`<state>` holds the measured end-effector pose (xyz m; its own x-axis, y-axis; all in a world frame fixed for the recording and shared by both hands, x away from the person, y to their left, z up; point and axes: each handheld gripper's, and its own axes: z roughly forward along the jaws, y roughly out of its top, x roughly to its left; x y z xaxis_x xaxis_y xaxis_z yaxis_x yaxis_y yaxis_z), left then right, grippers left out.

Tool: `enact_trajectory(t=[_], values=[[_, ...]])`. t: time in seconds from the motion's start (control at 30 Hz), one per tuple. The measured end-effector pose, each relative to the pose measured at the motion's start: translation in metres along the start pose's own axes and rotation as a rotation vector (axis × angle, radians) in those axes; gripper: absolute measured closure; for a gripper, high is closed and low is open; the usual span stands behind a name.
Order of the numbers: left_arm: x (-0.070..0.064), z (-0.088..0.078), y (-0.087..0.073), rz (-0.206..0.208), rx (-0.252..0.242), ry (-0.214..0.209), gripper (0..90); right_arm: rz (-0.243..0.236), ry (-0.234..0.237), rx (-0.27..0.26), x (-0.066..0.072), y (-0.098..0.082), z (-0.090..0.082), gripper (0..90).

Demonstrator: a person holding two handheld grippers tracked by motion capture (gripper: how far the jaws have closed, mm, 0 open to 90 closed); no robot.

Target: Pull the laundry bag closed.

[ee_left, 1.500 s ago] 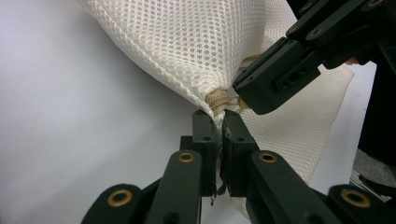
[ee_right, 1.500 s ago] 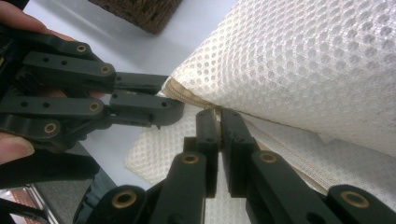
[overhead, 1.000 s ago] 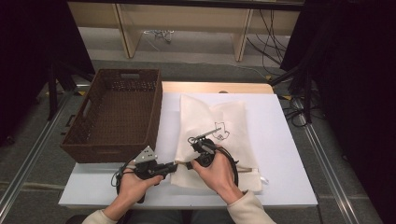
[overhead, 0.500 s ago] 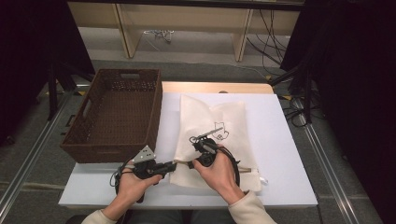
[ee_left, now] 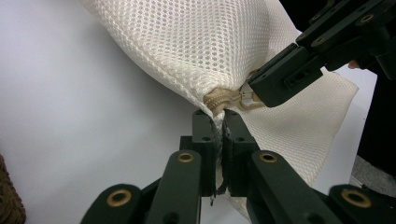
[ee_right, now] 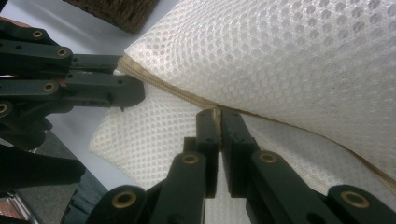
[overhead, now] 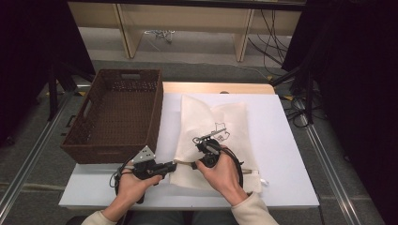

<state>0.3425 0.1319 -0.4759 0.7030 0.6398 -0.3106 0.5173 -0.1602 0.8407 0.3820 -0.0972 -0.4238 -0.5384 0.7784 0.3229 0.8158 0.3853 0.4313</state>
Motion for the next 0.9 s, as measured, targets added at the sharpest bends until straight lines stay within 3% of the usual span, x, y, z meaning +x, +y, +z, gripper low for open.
enact_trajectory(t=[0.03,0.07,0.13,0.27,0.3,0.33,0.43,0.47,0.5,0.57,0.7,0.73,0.9], values=[[0.0001,-0.0003,0.0,-0.001,0.001,0.005,85.0,-0.003,0.008,0.001,-0.0001,-0.0003,-0.0006,87.7],[0.0006,-0.0004,0.0001,-0.002,0.001,0.004,85.0,0.028,0.009,0.004,0.0018,-0.0008,-0.0007,87.7],[0.001,-0.0001,-0.0001,-0.001,0.003,0.007,85.0,0.004,-0.001,0.011,-0.0017,-0.0007,-0.0004,87.7],[0.0017,0.0007,-0.0012,0.001,0.008,0.006,85.0,0.011,-0.01,0.012,-0.0033,-0.0026,-0.0006,87.7],[0.0011,0.001,-0.001,-0.005,0.002,0.003,85.0,0.04,-0.037,0.018,-0.001,-0.0028,0.0,87.7],[0.0014,0.0004,-0.0006,0.002,0.008,0.007,85.0,0.049,-0.026,0.013,-0.001,-0.003,-0.001,87.7],[0.0014,0.0,-0.0006,0.007,0.007,0.015,85.0,0.033,-0.026,0.021,-0.0033,-0.0028,-0.0018,87.7],[0.0014,0.0,-0.0006,0.006,0.007,0.014,85.0,0.026,-0.048,0.015,-0.0043,-0.0026,-0.0005,87.7],[0.0008,0.0001,-0.0007,0.003,0.007,0.014,85.0,0.049,-0.049,0.022,-0.0035,-0.0029,-0.001,87.7],[0.0008,0.0001,-0.0007,0.004,0.007,0.015,85.0,0.052,-0.048,0.023,-0.0034,-0.0029,-0.0012,87.7],[0.0009,-0.0003,-0.0004,-0.003,0.004,0.017,85.0,0.016,-0.044,0.018,-0.0052,-0.0028,-0.0017,87.7],[0.001,-0.0006,-0.0002,-0.001,0.004,0.017,85.0,0.062,-0.057,0.025,-0.0031,-0.0033,-0.0023,87.7],[0.0006,-0.0004,-0.0001,-0.001,0.002,0.017,85.0,0.027,-0.059,0.012,-0.0071,-0.0041,-0.0026,87.7]])
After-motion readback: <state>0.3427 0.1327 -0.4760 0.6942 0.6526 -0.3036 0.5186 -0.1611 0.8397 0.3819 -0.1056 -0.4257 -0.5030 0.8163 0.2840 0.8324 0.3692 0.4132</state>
